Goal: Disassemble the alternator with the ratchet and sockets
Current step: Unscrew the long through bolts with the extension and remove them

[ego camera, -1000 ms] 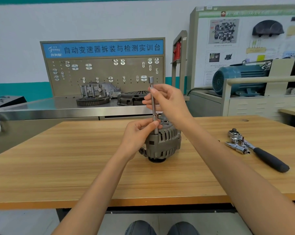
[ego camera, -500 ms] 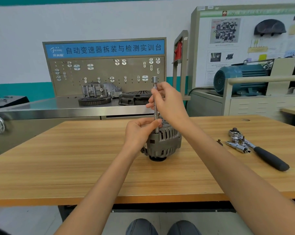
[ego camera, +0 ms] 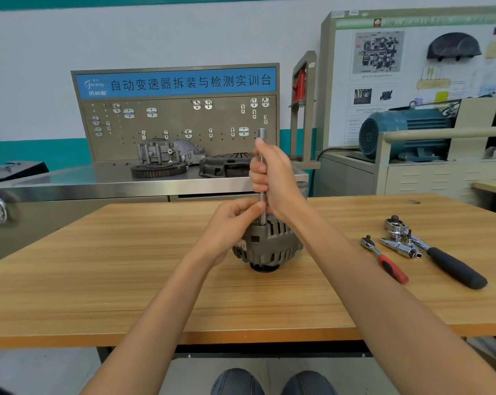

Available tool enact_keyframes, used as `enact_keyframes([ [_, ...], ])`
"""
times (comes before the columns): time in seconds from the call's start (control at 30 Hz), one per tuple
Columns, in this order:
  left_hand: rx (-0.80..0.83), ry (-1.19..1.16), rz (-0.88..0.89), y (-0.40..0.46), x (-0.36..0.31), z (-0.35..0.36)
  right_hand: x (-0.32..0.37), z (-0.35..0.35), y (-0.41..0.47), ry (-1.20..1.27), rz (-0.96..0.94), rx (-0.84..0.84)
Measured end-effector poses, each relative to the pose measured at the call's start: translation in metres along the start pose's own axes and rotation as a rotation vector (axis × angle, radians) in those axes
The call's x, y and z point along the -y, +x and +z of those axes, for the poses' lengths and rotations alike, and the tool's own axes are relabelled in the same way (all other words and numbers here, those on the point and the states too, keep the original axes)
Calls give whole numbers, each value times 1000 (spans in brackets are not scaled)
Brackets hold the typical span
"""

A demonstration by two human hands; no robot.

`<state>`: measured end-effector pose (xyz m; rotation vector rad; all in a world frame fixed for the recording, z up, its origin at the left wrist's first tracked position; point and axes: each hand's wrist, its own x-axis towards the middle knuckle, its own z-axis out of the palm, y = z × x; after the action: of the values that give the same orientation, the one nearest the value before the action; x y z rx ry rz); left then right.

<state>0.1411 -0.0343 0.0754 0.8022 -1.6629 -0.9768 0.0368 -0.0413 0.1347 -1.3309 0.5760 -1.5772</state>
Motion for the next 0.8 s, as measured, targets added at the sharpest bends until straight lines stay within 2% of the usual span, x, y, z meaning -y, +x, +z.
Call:
enact_keyframes([
  [0.17,-95,-57,-7,3,2,3,-3,0,-2,-52,-52,-7],
  [0.33,-198,-19,-25,7,6,7,-4,-1,-2,-88,-29,31],
  [0.53,-78,-6,-17,2,10,0,4,-7,4,-193,29,144],
  [0.8,26,-51,-17,1,4,-2,0,-9,3,-63,62,151],
])
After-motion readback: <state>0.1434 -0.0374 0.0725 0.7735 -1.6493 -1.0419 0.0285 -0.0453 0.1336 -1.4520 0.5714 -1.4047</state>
